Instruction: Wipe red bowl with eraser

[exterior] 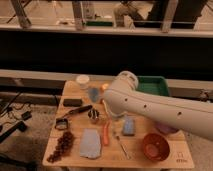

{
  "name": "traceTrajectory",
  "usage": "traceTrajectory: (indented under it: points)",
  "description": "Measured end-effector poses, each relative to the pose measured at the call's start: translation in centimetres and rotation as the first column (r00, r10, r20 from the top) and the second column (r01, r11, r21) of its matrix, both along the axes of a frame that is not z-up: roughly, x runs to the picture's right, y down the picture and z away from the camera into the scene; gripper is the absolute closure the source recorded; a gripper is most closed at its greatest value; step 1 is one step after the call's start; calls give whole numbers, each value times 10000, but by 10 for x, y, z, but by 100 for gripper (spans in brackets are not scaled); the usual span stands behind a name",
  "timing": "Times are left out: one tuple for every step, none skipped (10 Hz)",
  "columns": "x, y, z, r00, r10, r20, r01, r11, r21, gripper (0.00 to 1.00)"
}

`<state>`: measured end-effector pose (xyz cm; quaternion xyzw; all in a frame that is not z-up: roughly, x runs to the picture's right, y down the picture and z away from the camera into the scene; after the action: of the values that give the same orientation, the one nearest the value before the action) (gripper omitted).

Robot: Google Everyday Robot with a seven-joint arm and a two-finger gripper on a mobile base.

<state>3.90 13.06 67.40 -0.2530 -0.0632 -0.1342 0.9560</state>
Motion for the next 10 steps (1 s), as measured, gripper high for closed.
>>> traceTrajectory:
  points:
    - [-7,-1,2,9999,-102,106,102,9999,43,20]
    - [-20,-4,5,9995,-185,246,182,9998,121,20]
    - [-36,-7,7,9990,-239,388,231,9995,205,20]
    - [-57,-12,10,9980,-308,552,291,9991,310,20]
    - [-80,-19,14,9962,-390,782,358,9984,428,20]
    - [-97,-25,17,9942,-463,967,415,9978,518,20]
    - [-106,-30,19,9929,-506,1079,444,9973,591,20]
    - [-121,-37,23,9905,-598,1237,514,9962,703,20]
    - [-134,-42,27,9883,-682,1362,580,9953,779,20]
    - [-144,-45,33,9856,-797,1490,678,9942,832,20]
